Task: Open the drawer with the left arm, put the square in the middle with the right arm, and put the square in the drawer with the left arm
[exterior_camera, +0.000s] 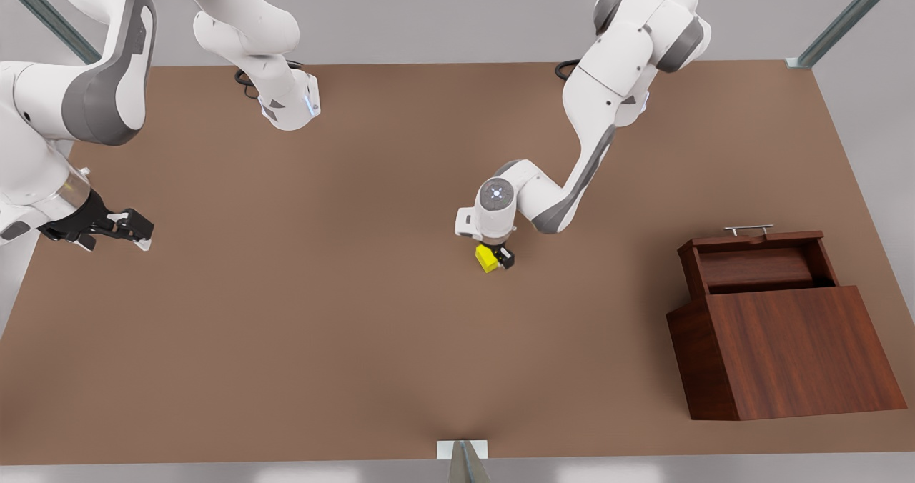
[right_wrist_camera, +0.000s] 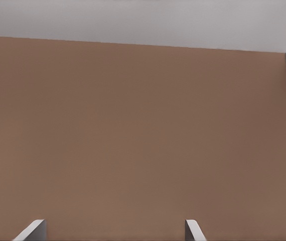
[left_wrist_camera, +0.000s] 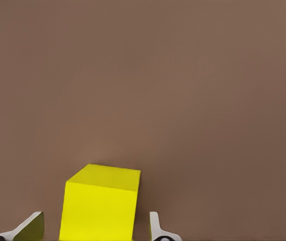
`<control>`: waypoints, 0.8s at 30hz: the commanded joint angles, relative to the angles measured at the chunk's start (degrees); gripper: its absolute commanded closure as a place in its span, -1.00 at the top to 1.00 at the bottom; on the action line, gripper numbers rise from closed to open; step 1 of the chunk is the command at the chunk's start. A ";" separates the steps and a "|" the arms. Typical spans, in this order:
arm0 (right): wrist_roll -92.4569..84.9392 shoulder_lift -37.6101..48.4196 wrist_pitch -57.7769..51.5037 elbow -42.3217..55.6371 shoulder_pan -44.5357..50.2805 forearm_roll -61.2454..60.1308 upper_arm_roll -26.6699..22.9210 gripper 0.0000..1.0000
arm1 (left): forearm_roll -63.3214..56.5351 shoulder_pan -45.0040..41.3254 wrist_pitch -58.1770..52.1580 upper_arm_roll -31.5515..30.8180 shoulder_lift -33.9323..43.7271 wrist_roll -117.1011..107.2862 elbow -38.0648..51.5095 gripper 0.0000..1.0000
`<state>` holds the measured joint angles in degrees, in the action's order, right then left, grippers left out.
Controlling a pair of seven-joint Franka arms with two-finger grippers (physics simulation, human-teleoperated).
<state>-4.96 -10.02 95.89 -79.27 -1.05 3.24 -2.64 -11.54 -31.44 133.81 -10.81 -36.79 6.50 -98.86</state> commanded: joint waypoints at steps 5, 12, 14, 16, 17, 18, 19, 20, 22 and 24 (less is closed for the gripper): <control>0.04 0.09 -0.18 0.08 -0.01 -0.08 0.00 1.00 | -0.41 -0.38 1.02 0.00 -0.91 0.09 -0.45 1.00; -0.05 0.00 0.00 0.08 -0.01 0.01 0.00 1.00 | -0.59 -0.29 2.07 0.35 -3.02 0.09 -0.37 1.00; -0.05 0.00 0.00 -0.01 -0.01 0.01 0.00 1.00 | -0.59 -0.29 2.16 0.61 -3.11 0.70 -0.19 1.00; -0.05 -0.17 -0.09 -0.01 -0.01 0.10 0.00 1.00 | -0.67 -0.29 2.16 0.79 -3.29 0.88 -0.01 1.00; -0.05 -0.17 0.00 -0.01 -0.01 0.10 0.00 1.00 | -0.67 -0.29 2.16 0.79 -3.37 0.88 -0.01 1.00; -0.05 -0.08 -0.26 0.08 -0.09 0.10 -0.09 1.00 | -0.67 -0.29 2.60 0.79 -3.46 0.88 -0.01 0.88; -0.05 -0.08 -0.18 -0.01 -0.01 0.10 -0.26 1.00 | -0.67 -0.29 2.60 0.79 -3.55 0.88 -0.01 0.75; 0.04 -0.08 -0.17 -0.01 -0.01 0.10 -0.35 1.00 | -0.67 -0.29 2.69 0.79 -3.81 0.79 -0.01 0.60; 0.04 -0.08 -0.18 0.08 -0.01 0.10 -0.27 1.00 | -0.67 -0.29 2.69 1.05 -3.90 0.88 0.16 0.46; -0.05 0.00 -0.35 0.08 0.08 0.10 -0.27 1.00 | -0.67 -0.29 3.13 1.05 -3.90 0.79 0.07 0.44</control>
<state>-4.99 -10.05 95.54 -79.19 -0.96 3.34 -2.93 -12.18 -31.73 136.93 -9.76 -40.93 7.30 -98.79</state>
